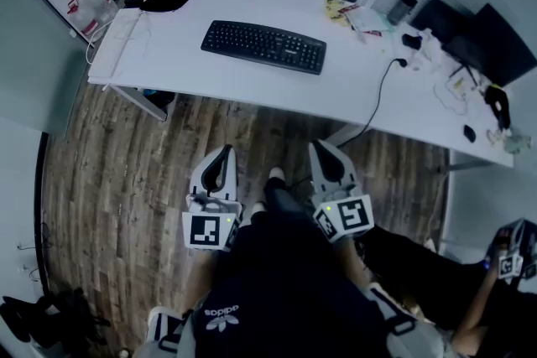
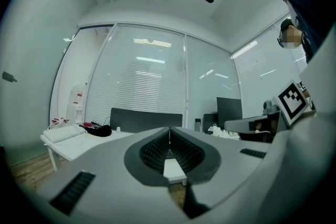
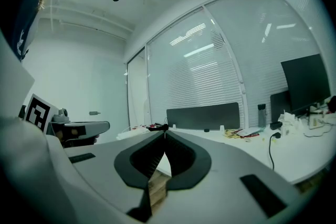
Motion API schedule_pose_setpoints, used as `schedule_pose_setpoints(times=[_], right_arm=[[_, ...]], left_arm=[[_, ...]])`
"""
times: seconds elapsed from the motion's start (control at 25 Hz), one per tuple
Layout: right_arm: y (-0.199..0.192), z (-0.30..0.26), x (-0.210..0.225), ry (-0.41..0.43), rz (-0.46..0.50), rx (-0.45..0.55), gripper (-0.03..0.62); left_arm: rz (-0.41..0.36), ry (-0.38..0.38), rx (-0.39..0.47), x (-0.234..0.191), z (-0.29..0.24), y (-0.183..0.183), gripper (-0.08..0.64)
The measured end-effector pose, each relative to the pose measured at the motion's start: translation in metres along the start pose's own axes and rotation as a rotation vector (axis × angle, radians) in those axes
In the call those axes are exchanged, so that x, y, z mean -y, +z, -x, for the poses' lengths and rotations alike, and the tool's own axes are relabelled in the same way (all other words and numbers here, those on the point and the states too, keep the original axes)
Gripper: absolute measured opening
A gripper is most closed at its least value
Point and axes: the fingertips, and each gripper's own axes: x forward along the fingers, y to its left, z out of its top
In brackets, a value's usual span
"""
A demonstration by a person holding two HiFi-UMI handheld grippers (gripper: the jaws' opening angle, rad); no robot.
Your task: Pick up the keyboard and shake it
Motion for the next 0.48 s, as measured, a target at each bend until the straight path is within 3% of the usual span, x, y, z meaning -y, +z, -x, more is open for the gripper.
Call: schedule_pose_setpoints(times=[0.28, 0.48], right_arm=[[0.008, -0.061, 0.056, -0.037, -0.025, 0.006, 0.005], [0.021, -0.114, 0.093, -0.023, -0.007, 0.01, 0.005]], left_arm=[[-0.022, 0.033, -0.054, -0.039, -0.061, -0.011, 0.005], [-0.04, 0.032, -0.021, -0.057, -0.123, 0.002, 0.005]])
